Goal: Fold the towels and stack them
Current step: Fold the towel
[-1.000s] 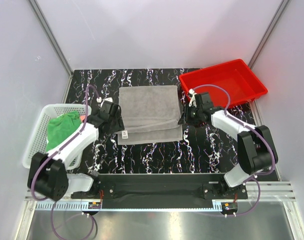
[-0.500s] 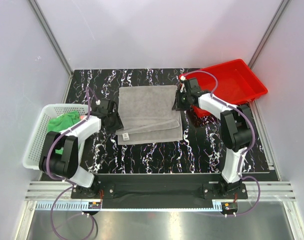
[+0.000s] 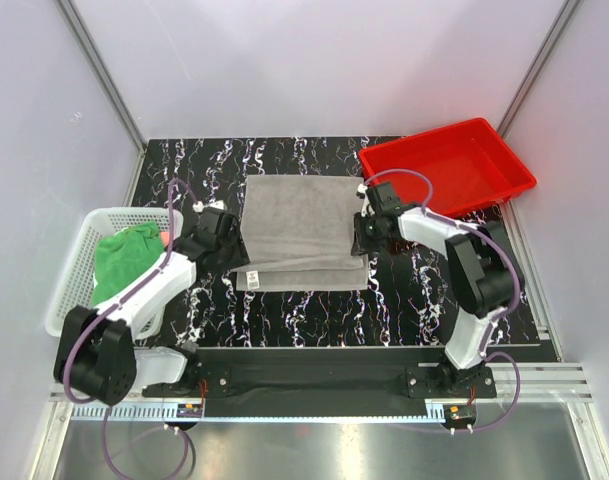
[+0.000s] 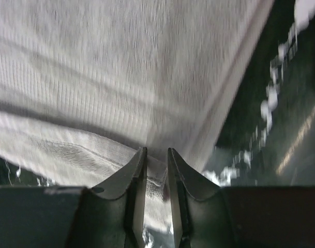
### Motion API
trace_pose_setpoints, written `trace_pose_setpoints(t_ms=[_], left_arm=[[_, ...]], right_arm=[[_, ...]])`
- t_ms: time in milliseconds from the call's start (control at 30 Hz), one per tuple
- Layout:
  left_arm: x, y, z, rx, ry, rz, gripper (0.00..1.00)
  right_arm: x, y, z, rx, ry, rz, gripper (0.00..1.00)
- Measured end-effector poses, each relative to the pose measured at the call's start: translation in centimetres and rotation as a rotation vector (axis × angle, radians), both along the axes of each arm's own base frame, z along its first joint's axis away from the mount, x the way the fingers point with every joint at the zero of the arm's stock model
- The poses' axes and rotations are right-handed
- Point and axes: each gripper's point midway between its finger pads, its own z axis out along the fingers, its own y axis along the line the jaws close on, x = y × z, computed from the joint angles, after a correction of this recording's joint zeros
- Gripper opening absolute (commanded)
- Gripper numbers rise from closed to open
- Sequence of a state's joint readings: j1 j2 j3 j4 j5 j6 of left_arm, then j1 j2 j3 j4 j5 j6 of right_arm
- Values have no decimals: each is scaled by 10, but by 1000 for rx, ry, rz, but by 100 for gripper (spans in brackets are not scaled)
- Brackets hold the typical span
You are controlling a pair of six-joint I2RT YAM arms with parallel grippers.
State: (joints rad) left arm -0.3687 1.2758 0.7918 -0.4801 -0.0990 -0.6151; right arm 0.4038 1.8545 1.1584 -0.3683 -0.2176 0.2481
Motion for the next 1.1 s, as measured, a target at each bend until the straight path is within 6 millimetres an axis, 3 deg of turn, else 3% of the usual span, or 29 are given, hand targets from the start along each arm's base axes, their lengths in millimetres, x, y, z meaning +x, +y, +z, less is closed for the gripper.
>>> trace_pose_setpoints(t_ms=[200, 300, 467, 867, 1100], left_arm=[[-4, 17, 13, 25, -82, 73, 56], [-5, 21, 3, 34, -77, 103, 56], [0, 24, -18, 55, -22, 126, 56], [0, 33, -34, 36, 15, 163, 55], [0, 28, -41, 18, 24, 148, 45]], right_arm=[[-40, -19, 17, -7, -18, -7, 29], [-50, -22, 26, 5, -33, -13, 29], [-50, -21, 36, 30, -45, -60, 28], [-51, -20, 26, 64, 27, -296, 28], [-65, -15, 6, 48, 80, -300, 28]])
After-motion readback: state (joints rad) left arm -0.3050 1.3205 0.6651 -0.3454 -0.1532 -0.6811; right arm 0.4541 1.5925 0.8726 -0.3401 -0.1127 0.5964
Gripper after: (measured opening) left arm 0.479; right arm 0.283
